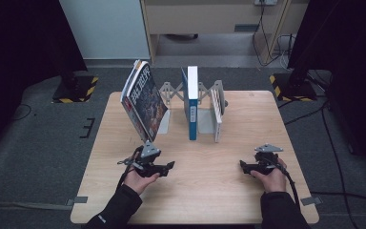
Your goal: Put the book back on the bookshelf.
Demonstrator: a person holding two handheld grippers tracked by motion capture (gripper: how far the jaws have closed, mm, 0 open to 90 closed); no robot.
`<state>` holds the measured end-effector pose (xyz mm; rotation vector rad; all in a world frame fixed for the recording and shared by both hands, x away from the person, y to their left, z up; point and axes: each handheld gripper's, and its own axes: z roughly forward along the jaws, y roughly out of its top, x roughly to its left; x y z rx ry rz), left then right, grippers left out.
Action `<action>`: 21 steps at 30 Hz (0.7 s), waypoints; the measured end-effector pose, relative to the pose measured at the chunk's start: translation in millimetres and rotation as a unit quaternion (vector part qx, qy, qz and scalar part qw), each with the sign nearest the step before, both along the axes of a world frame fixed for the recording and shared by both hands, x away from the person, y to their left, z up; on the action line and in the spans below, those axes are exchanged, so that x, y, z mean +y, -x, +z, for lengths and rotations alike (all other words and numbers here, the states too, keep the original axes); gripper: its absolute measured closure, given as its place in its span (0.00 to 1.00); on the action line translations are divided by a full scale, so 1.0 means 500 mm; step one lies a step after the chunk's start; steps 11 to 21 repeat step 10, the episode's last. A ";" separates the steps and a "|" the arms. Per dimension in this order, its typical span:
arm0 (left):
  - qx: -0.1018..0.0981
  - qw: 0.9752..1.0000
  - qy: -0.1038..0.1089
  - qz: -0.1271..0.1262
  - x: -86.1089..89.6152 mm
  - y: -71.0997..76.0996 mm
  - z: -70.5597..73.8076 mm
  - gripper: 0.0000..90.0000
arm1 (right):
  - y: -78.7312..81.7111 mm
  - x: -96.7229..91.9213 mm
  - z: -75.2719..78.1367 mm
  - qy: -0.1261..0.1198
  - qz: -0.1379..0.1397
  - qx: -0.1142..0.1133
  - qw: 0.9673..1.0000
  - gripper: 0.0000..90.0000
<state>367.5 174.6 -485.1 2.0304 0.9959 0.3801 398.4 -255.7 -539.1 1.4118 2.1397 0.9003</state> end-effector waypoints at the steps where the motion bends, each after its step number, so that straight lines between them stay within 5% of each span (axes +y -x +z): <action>1: 0.005 1.000 -0.001 0.007 0.010 0.000 -0.004 0.27 | 0.000 0.000 0.000 0.000 -0.002 -0.001 1.000 0.06; 10: 0.036 0.997 -0.040 0.060 0.091 -0.011 -0.048 0.22 | 0.013 -0.004 0.012 0.004 -0.015 0.000 1.000 0.18; 21: 0.036 0.997 -0.040 0.060 0.091 -0.011 -0.048 0.22 | 0.013 -0.004 0.012 0.004 -0.015 0.000 1.000 0.18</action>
